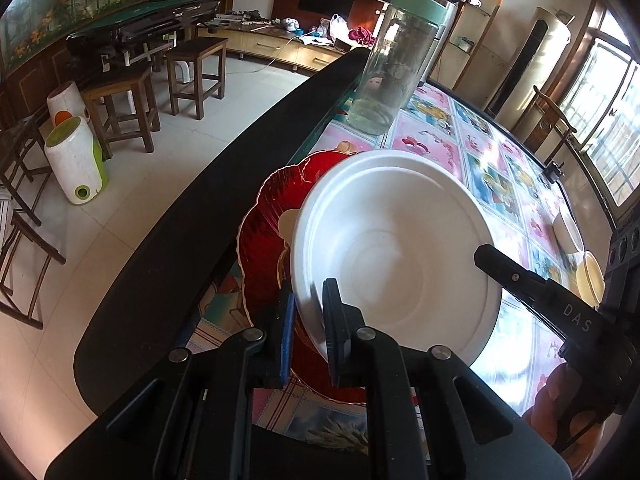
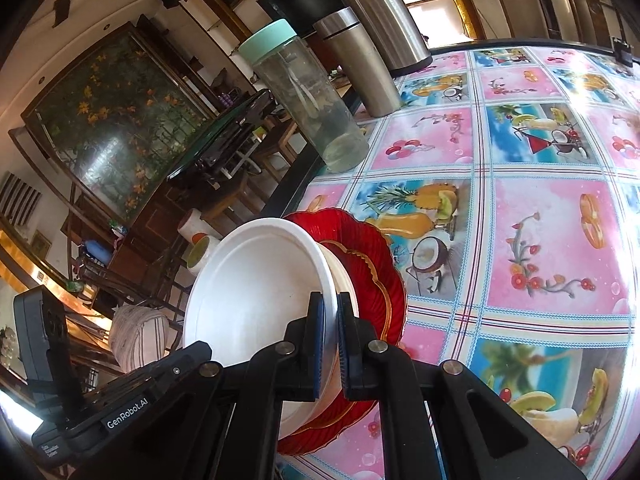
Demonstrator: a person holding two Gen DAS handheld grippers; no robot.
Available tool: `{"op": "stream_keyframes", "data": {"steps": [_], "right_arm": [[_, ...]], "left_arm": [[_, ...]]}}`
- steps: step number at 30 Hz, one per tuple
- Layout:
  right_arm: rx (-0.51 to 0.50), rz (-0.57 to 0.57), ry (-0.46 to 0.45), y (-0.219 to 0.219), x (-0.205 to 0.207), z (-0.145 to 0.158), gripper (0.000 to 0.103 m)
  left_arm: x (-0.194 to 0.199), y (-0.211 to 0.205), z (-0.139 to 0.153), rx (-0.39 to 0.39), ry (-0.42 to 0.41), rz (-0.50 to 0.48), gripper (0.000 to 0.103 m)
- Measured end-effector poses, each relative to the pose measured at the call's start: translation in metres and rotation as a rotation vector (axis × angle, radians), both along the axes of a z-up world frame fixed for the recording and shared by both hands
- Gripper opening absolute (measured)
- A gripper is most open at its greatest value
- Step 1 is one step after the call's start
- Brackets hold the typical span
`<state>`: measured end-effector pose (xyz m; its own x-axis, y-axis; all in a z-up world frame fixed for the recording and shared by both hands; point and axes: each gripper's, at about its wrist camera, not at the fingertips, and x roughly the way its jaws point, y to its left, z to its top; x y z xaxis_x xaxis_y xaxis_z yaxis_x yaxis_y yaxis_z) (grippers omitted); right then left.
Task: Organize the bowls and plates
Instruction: 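Lower the white paper bowl into the cream bowl atop the red plates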
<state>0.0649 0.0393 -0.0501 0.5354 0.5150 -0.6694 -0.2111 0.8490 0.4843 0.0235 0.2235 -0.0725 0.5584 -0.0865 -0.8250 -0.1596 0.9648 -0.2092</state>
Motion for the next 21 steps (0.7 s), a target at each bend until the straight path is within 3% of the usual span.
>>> {"op": "stream_keyframes", "data": {"steps": [8, 14, 21], "right_arm": [[-0.024, -0.01, -0.058, 0.007, 0.003, -0.005, 0.008], [0.01, 0.009, -0.12, 0.004, 0.005, -0.011, 0.01], [0.068, 0.031, -0.12, -0.004, 0.008, -0.015, 0.01]], "left_arm": [[0.007, 0.003, -0.004, -0.009, 0.014, 0.012, 0.011], [0.012, 0.004, -0.004, -0.01, 0.022, 0.018, 0.011], [0.013, 0.002, -0.005, 0.007, 0.021, 0.024, 0.011]]}}
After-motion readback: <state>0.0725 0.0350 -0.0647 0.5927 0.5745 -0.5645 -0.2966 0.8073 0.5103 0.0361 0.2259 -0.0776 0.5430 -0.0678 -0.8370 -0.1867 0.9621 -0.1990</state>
